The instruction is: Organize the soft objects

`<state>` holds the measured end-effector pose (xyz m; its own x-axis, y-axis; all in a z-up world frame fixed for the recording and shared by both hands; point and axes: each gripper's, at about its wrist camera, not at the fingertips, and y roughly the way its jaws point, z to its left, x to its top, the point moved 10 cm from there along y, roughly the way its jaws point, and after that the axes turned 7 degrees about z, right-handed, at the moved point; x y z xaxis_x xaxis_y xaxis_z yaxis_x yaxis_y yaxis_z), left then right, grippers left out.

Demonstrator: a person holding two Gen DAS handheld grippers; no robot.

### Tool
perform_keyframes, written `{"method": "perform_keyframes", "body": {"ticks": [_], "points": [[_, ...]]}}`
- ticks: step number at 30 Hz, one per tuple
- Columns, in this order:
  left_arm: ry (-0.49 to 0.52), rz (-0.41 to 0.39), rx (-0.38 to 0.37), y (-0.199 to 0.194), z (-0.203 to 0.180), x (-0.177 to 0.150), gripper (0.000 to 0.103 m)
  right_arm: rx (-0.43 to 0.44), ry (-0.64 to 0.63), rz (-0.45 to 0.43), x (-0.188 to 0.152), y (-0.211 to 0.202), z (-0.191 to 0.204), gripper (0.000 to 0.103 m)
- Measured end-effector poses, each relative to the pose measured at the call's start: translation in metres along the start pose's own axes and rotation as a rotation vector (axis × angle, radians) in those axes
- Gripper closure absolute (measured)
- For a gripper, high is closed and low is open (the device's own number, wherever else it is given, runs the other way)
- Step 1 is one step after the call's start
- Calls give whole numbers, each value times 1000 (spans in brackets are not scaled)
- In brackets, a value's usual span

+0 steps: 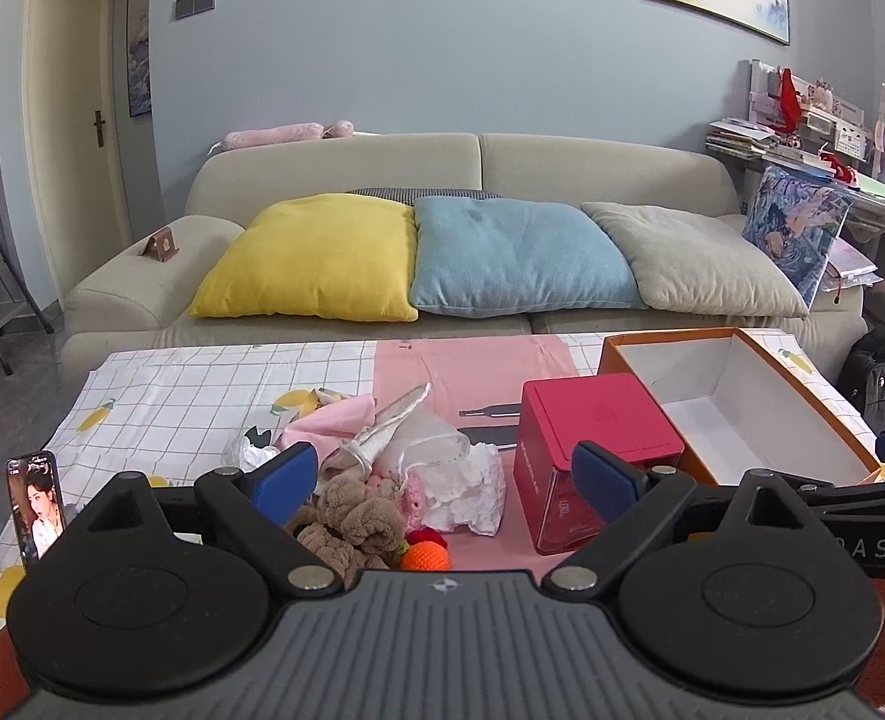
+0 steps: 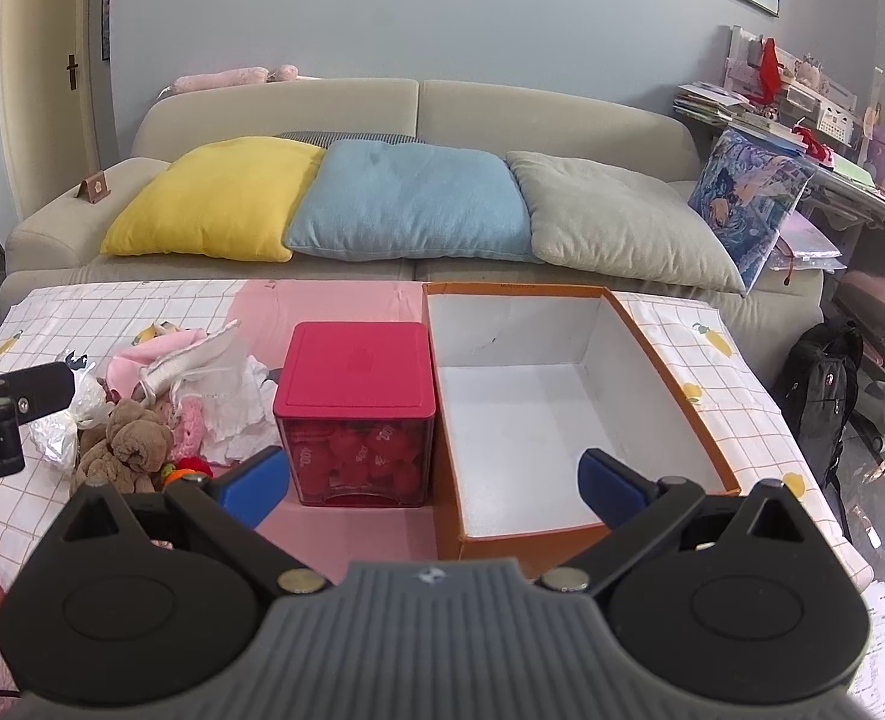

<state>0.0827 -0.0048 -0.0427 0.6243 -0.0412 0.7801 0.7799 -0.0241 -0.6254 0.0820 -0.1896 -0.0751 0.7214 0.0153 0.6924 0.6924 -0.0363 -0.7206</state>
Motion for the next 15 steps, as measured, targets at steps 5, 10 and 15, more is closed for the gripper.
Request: {"method": "perform_keyframes", "body": {"ticks": [5, 10, 15], "points": [[0, 1, -9, 1, 0, 0, 0, -4, 3, -1, 0, 0, -1, 3], [1, 1, -9, 1, -1, -1, 0, -4, 3, -1, 0, 0, -1, 3], [1, 1, -18, 1, -3, -3, 0, -5, 3, 0, -1, 0, -1, 3]]}}
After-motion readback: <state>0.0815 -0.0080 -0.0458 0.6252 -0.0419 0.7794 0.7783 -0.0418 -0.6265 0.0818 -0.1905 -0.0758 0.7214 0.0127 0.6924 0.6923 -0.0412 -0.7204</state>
